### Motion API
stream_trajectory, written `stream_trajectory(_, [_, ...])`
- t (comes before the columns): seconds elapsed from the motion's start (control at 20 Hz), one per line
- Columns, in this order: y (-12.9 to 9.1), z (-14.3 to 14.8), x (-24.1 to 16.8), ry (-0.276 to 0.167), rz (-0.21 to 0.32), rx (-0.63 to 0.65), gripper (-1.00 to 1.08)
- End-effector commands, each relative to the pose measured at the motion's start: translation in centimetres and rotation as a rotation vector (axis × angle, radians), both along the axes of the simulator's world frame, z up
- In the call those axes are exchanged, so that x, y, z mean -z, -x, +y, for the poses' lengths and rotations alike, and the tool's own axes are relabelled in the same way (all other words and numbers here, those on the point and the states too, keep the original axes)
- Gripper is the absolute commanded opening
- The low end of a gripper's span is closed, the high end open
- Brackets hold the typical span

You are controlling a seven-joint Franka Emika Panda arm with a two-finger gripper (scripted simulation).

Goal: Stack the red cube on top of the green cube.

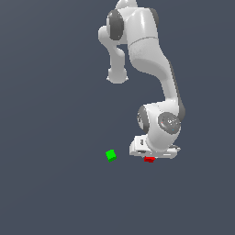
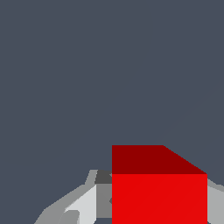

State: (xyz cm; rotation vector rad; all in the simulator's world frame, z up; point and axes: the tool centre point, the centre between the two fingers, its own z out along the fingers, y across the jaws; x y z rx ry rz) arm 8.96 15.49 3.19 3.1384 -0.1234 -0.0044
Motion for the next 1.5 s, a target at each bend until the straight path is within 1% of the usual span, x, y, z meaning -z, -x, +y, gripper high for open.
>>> stream_trajectory(0.0, [0.0,0.0,-1.3,0.0,-0.002,0.0,-1.0])
stream_trajectory(0.4, [0.0,0.0,-6.9,-0.001,-0.003,0.0,-1.0])
stream_trajectory(0.65, [0.0,0.0,-8.6,-0.001,-0.003,0.0,-1.0])
stream_trajectory(0.95, [-0.1,0.0,-8.8,-0.001,-0.004,0.0,-1.0])
stream_trajectory(1.1, [-0.1,-0.6,-8.6,-0.001,-0.004,0.0,-1.0])
stream_trajectory(1.25, [0.0,-1.9,-8.2,-0.001,-0.004,0.0,-1.0])
stream_trajectory(1.45, [0.3,-4.9,-7.2,-0.001,-0.004,0.0,-1.0])
